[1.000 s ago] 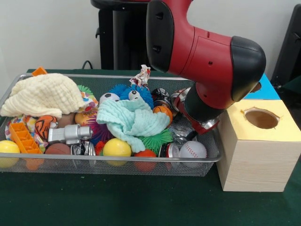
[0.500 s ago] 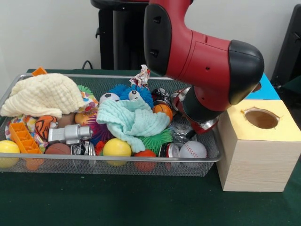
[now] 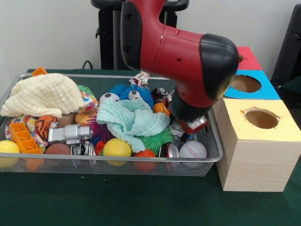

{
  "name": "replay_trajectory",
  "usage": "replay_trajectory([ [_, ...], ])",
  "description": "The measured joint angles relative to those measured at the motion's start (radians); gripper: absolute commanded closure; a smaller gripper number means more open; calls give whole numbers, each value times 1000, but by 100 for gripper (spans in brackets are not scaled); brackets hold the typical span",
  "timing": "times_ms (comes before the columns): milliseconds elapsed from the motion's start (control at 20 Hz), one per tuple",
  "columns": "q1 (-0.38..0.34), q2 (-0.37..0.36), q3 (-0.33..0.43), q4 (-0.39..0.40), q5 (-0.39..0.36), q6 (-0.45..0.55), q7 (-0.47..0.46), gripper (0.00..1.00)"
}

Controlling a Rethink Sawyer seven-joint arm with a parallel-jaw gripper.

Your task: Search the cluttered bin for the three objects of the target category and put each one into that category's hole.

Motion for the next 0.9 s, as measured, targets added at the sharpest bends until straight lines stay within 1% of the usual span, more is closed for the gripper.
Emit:
replay_trajectory([
  [150, -19, -13, 17, 22, 0, -6, 0, 0],
  [450, -45, -26, 49, 41, -1, -6, 0, 0],
  [900, -72, -30, 81, 45, 0, -5, 0, 0],
])
